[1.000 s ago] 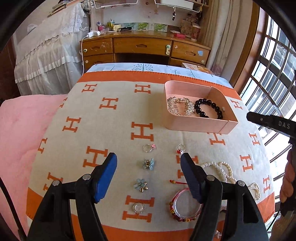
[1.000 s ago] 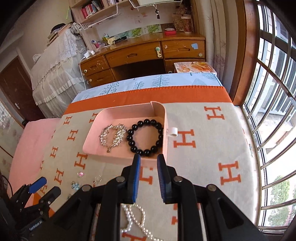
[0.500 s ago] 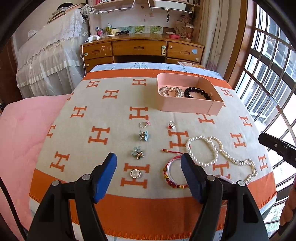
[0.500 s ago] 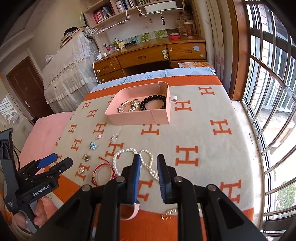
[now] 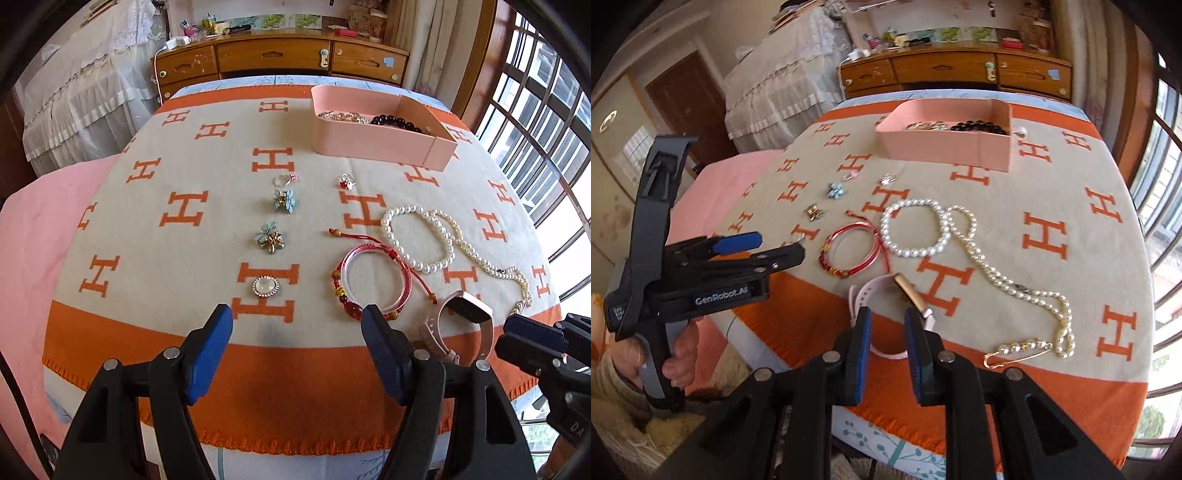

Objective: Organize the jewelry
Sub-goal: 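Grasp the pink-strap watch with the right tool while the left tool grasps the red string bangle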

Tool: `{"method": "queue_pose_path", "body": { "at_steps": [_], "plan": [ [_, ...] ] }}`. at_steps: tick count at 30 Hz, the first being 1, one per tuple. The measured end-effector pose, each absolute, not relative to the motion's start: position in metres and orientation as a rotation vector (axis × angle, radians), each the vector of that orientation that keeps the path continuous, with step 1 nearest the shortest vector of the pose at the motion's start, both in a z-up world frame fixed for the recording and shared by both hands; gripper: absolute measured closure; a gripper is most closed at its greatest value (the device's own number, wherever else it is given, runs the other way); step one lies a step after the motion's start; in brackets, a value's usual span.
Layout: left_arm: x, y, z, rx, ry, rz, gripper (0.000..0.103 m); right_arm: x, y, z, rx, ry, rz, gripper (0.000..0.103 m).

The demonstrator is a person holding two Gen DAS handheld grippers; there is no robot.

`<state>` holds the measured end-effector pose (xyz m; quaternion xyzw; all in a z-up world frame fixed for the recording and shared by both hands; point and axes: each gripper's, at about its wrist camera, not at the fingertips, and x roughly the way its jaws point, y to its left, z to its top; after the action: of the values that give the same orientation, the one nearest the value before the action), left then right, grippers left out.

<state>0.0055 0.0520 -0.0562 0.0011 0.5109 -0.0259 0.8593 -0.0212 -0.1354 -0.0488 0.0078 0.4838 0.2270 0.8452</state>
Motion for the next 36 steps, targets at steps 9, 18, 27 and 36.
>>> {"method": "queue_pose_path", "body": {
  "at_steps": [9,18,27,36],
  "plan": [
    [0.008,0.056,-0.067,-0.013,1.107,-0.046,0.033,-0.017,-0.100,-0.068,-0.118,1.075,0.595,0.084],
    [0.016,0.051,-0.072,-0.025,1.148,-0.086,0.033,-0.014,-0.088,-0.085,-0.249,1.072,0.598,0.084],
    [0.032,0.037,-0.079,-0.047,1.195,-0.115,0.045,-0.022,-0.100,-0.085,-0.254,1.015,0.554,0.093],
    [0.051,0.036,-0.076,-0.078,1.239,-0.150,0.051,-0.020,-0.125,-0.086,-0.127,1.025,0.543,0.092]
  ]
}}
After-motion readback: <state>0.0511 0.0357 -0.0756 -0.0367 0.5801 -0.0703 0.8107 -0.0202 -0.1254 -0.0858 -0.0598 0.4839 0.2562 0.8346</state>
